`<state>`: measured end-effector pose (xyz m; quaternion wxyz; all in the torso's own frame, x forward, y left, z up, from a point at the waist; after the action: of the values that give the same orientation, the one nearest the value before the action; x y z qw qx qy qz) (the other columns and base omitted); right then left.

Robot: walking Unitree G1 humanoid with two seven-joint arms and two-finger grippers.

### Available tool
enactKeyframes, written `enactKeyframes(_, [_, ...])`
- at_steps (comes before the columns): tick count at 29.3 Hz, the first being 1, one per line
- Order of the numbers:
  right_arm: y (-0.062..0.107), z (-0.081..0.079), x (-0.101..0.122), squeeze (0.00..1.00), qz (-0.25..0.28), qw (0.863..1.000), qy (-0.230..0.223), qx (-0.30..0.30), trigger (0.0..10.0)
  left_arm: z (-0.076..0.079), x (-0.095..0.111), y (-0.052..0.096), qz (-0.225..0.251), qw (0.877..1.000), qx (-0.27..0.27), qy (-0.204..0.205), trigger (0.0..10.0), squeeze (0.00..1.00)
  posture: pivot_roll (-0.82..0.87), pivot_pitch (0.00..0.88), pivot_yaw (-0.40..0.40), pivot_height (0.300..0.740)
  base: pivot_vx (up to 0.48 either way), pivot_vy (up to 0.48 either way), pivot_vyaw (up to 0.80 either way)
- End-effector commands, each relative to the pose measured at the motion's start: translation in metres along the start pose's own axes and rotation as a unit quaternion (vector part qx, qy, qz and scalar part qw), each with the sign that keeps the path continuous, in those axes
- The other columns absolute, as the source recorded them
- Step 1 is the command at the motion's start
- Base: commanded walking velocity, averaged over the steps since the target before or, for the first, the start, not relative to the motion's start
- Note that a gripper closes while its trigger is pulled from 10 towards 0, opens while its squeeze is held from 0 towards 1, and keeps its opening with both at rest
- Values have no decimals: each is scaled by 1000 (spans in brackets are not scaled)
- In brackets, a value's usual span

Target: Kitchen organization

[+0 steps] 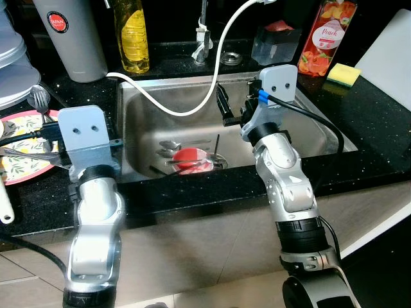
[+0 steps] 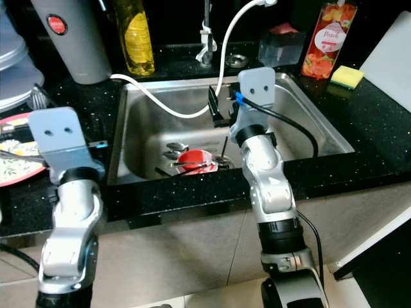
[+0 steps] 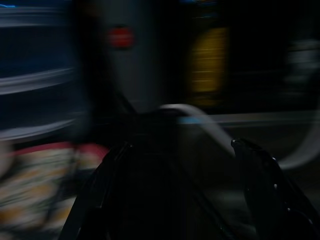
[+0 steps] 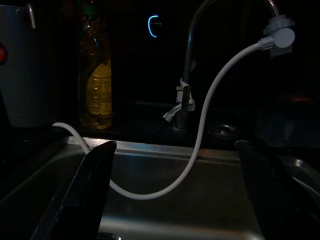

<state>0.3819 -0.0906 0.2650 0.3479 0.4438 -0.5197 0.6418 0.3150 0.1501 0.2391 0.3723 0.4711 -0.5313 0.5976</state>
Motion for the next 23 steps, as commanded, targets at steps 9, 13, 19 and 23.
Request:
enactKeyframes(9, [-1, 2, -5, 0, -11, 1000, -2, -4, 10000, 34, -2, -5, -27, 987, -157, 36, 10000, 71, 68, 0, -12, 740, 0, 0, 0])
enactKeyframes(13, [0, 2, -5, 0, -11, 1000, -2, -5, 10000, 31, -13, -9, -66, 979, -169, 98, 10000, 1000, 65, 0, -11, 740, 0, 0, 0])
enactKeyframes(19, [0, 2, -5, 0, -11, 1000, -2, -5, 10000, 20, -15, -15, -63, 984, -138, 92, 10000, 1000, 65, 0, -14, 740, 0, 0, 0])
enactKeyframes(23, [-1, 2, -5, 0, -11, 1000, -2, -4, 10000, 18, -6, -17, -42, 985, -139, 92, 10000, 1000, 66, 0, -14, 740, 0, 0, 0])
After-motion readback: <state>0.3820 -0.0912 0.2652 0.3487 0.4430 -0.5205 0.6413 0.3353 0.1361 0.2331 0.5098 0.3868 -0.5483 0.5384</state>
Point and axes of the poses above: a point about 5 cm out from each wrist's last joint towards the gripper, its own y axis pointing back from the gripper into the wrist, its own x axis along the axis of the wrist's last joint, z = x × y, the point moved 5 cm from there along -y, pointing out of the wrist towards the gripper, and after that the axes turned 1 degree about y, right-handed, at the moved point
